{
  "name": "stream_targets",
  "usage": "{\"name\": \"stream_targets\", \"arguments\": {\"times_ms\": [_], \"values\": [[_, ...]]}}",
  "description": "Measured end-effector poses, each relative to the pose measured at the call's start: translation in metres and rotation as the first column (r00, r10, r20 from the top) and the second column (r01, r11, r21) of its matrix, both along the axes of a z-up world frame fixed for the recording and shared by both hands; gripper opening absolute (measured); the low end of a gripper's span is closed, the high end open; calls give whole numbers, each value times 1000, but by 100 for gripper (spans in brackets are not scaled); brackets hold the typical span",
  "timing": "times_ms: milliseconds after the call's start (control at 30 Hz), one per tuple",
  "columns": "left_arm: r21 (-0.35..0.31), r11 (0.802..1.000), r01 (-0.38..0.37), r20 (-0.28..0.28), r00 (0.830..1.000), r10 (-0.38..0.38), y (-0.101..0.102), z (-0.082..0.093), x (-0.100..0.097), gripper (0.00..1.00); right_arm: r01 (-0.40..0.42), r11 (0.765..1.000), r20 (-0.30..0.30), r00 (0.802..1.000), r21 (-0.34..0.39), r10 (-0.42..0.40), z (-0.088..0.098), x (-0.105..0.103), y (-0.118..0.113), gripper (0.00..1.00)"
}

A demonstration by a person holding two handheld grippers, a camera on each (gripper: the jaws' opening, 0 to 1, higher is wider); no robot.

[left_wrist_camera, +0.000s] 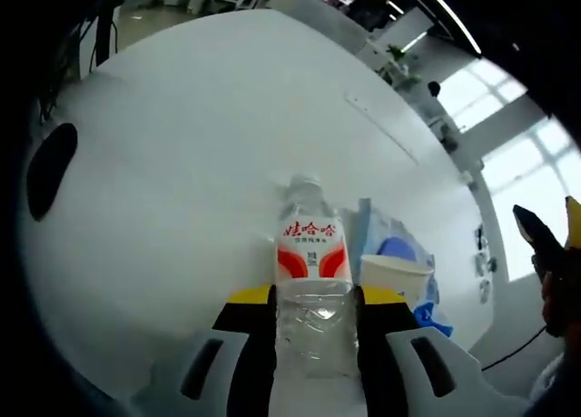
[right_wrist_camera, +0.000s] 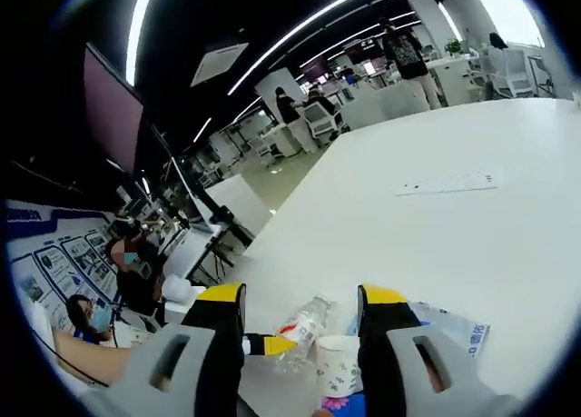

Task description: Arrange the tabletop items into an orderly group along one side of the table until the central work area is clear of visible clutter.

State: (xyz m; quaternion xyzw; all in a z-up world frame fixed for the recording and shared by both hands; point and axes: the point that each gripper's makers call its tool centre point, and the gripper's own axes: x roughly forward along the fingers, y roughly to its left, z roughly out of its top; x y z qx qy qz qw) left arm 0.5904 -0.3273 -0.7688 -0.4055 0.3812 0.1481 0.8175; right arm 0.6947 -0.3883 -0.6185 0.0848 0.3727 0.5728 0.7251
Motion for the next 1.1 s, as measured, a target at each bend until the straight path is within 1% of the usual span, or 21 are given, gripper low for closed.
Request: {"name": "stream_targets", "arguments": {"times_ms": [33, 67, 100, 167, 333, 433, 533, 600, 700, 800, 833, 933, 1033, 1067, 1100], "values": [[3, 1000, 1, -1, 1000, -1, 0, 0, 0, 29, -35, 998, -45, 998, -50, 33, -15, -4, 8, 47], [3, 1000, 0, -1, 1000, 0, 0, 0, 0, 29, -51, 995, -64, 997, -83, 46, -24, -6, 12, 47], [3, 1000, -1, -1, 1000, 1, 0, 0, 0, 29, -78, 991, -58, 996, -109, 72, -32, -7, 20, 48], [4, 1000, -3, -4, 1000, 3, 1, -1, 0, 30, -104, 985, -42, 994, -141, 99, -41, -7, 32, 48], [3, 1000, 1, -11, 1000, -1, 3, 1, 2, 30, -121, 983, -72, 991, -138, 112, -44, -11, 56, 48], [6, 1000, 5, -14, 1000, -5, 4, 0, 3, 30, -130, 980, -96, 988, -149, 117, -50, -12, 65, 48], [6, 1000, 0, -13, 1000, 0, 5, -2, 4, 30, -137, 982, -129, 984, -128, 120, -57, -11, 79, 49], [17, 1000, 11, -17, 1000, -10, 4, -4, 4, 30, -138, 976, -162, 981, -168, 111, -69, -12, 82, 48], [9, 1000, 3, -12, 1000, -3, 3, -4, 4, 30, -137, 967, -161, 982, -213, 103, -83, -12, 90, 48], [9, 1000, 0, -10, 1000, 0, 2, -4, 3, 30, -154, 952, -187, 977, -264, 106, -98, -17, 96, 48], [10, 1000, 0, -10, 1000, 0, 2, -4, 3, 30, -154, 949, -195, 976, -274, 102, -101, -20, 97, 48], [7, 1000, -2, -10, 1000, 2, 2, -4, 1, 30, -157, 945, -191, 976, -288, 104, -108, -25, 104, 48], [8, 1000, -3, -9, 1000, 3, 2, -5, 0, 30, -151, 928, -192, 977, -342, 88, -123, -26, 105, 47], [6, 1000, -3, -9, 1000, 3, 2, -5, 0, 30, -149, 925, -192, 978, -348, 85, -124, -25, 104, 47], [5, 1000, -6, -7, 1000, 6, 2, -5, 0, 30, -149, 920, -178, 980, -363, 88, -127, -26, 104, 47]]}}
